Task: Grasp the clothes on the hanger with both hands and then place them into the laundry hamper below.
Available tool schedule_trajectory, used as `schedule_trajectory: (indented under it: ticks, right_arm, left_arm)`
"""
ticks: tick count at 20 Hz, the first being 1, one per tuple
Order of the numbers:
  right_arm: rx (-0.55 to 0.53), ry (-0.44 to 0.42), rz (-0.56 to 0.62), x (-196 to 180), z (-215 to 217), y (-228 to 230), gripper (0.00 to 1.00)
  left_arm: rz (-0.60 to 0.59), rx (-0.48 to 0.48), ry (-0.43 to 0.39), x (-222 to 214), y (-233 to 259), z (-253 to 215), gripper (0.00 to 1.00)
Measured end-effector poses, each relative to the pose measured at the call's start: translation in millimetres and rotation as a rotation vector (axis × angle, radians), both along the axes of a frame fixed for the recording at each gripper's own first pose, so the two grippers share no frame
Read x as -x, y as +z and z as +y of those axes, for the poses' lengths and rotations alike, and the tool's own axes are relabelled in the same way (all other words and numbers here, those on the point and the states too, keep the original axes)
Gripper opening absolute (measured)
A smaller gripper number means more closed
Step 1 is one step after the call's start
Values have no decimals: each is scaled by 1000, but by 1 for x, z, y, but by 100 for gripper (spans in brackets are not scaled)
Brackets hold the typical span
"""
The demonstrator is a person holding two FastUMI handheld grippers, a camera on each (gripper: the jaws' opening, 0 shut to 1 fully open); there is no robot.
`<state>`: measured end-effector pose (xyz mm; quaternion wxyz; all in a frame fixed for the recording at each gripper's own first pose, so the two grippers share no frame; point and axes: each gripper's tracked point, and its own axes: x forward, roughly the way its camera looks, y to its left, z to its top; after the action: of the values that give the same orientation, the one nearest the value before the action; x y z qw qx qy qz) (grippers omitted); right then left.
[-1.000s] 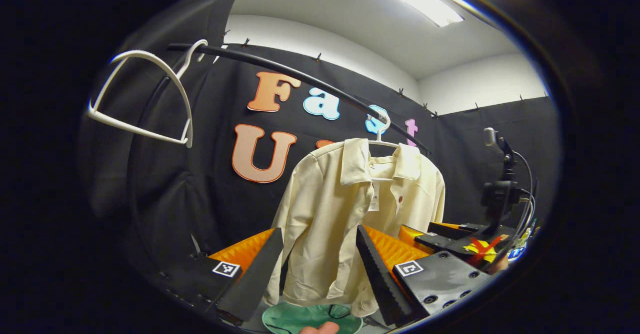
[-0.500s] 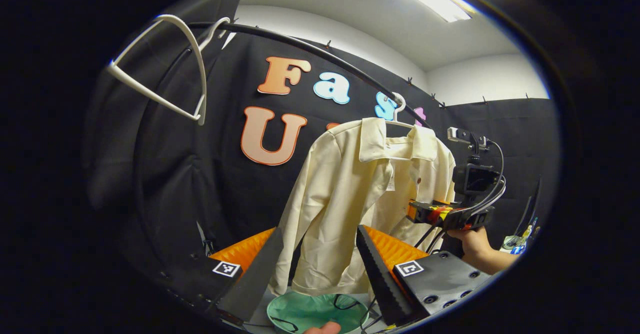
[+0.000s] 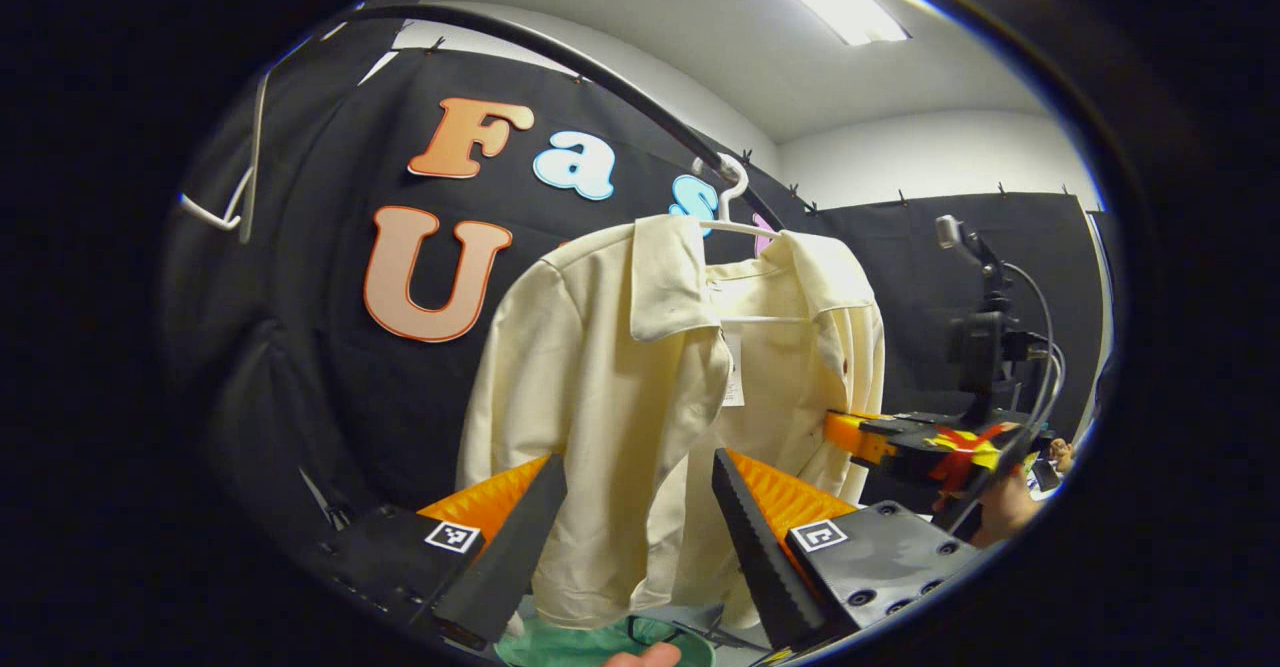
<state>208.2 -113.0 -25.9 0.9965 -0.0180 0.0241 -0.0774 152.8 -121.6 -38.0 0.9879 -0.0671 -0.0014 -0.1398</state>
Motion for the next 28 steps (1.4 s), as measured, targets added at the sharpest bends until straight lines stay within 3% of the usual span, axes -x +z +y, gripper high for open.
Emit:
schedule_trajectory:
  ticks: [2,5,9,11,14,20,23,25,28]
  right_arm:
    - [-2,65,-24,11,3,6,2]
    - [-42,167,-36,22,-4,13,1]
    - [-70,250,-59,31,-27,24,2]
    - [-58,256,-77,34,-39,29,1]
    - [-50,229,-102,39,-61,44,1]
    - [28,161,-182,45,-89,97,2]
    - [2,158,-210,47,-96,122,2]
    - [34,67,-256,54,-130,147,2]
    - [77,16,-281,44,-156,177,1]
  left_arm:
    - [-16,-12,39,-25,-3,-21,97]
    - [-38,-95,165,-60,-19,-39,93]
    - [-124,-299,417,-103,-19,-12,98]
    - [-148,-346,492,-104,-10,5,83]
    - [-147,-322,573,-81,4,40,12]
    - [-267,-556,752,-60,80,123,13]
    - [-277,-583,801,-67,101,152,13]
    - [-295,-616,844,-69,120,170,13]
    - [-286,-598,851,-85,134,195,12]
